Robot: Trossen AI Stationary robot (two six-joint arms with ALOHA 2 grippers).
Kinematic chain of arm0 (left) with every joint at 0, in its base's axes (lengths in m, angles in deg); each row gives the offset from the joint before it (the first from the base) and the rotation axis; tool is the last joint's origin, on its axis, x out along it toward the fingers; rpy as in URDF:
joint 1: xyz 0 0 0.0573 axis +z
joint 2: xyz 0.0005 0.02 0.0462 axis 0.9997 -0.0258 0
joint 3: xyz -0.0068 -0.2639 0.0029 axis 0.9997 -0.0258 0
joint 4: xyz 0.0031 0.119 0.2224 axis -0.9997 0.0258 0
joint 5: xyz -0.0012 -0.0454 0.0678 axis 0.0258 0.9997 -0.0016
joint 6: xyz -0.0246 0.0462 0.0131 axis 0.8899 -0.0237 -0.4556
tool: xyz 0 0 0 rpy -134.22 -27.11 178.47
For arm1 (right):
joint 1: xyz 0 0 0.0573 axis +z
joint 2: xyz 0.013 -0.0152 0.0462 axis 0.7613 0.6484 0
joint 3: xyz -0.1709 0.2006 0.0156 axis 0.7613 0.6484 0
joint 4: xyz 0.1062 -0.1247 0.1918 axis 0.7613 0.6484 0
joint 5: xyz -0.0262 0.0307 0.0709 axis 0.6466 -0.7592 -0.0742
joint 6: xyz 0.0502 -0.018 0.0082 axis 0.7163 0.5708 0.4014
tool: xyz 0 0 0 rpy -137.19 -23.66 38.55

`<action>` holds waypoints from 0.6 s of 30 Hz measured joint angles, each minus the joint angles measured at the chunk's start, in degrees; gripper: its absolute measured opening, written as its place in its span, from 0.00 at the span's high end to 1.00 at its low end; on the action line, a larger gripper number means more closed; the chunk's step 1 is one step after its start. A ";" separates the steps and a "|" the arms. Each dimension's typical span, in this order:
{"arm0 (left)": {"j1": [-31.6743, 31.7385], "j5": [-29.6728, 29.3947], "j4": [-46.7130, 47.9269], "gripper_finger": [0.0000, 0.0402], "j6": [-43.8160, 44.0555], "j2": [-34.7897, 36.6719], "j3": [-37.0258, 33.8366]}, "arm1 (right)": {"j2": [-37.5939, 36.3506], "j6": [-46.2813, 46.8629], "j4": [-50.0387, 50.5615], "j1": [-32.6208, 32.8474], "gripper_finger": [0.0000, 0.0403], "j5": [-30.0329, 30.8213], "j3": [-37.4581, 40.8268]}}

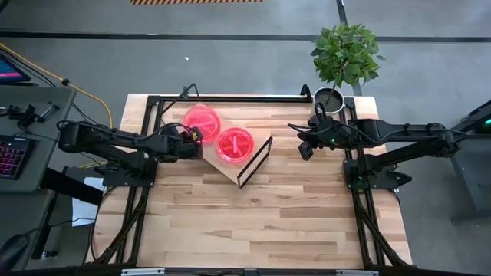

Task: Place and stack plates onto a shelf
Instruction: Stack the pink plate on top of the left pink plate on the shelf

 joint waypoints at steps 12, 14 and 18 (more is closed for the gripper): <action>-1.45 -0.36 0.09 1.00 1.42 0.33 0.00 | 0.00 0.00 -0.02 0.00 1.00 0.04 0.01; -1.45 0.06 0.13 0.99 0.02 0.33 0.00 | 0.00 0.02 -0.02 0.02 1.00 0.48 0.00; -1.45 1.50 0.90 0.93 -0.71 1.07 0.00 | 0.00 0.42 -0.02 0.02 1.00 0.60 0.01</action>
